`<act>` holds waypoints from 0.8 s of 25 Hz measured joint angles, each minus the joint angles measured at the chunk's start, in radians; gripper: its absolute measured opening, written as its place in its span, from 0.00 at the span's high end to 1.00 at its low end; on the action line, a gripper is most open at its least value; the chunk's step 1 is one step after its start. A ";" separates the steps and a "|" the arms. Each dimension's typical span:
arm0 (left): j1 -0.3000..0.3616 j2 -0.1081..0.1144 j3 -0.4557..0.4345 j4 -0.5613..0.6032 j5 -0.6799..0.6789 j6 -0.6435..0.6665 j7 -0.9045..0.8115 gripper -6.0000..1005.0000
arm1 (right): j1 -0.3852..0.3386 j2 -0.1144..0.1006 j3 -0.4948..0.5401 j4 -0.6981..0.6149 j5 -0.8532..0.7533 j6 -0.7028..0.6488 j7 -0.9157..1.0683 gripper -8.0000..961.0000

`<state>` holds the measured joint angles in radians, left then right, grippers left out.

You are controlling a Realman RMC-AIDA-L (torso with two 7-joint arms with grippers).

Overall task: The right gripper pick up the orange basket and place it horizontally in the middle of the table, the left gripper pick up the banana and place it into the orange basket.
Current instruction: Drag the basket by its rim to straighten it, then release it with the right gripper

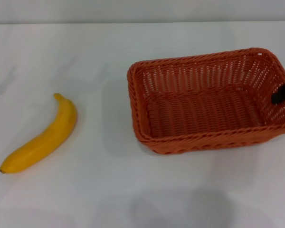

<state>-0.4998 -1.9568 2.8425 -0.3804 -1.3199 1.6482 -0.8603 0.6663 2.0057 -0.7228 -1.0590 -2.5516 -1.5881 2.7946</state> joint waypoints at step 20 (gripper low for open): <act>0.001 -0.014 0.000 -0.005 0.004 0.003 -0.011 0.18 | -0.079 -0.032 0.007 0.069 0.207 -0.025 -0.101 0.66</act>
<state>-0.4985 -1.9710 2.8424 -0.3852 -1.3160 1.6512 -0.8709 0.5873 1.9734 -0.7163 -0.9896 -2.3441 -1.6133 2.6940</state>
